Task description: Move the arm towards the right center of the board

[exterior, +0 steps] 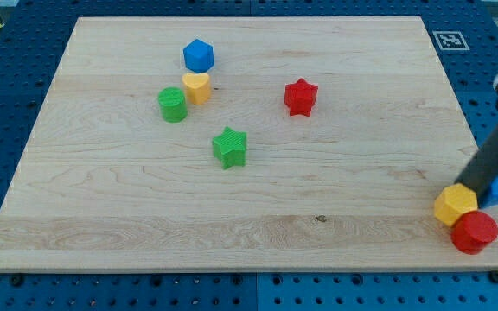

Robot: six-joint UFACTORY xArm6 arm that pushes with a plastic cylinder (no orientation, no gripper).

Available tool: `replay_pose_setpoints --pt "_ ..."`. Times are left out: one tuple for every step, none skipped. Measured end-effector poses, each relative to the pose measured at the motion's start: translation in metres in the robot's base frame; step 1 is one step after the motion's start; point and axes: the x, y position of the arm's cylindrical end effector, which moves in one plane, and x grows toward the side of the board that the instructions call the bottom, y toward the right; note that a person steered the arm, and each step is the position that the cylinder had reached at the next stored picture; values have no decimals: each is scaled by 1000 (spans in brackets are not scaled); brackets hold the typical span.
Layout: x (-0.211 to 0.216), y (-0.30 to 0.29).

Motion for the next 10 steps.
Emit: replay_pose_setpoints --pt "17 0" --pt "11 -1" --pt "-10 -8" --pt "-27 -11" --pt "-30 -6" --pt "-35 10" --pt "-57 17" --pt "-83 17" --pt "-96 24" --pt "-96 60"
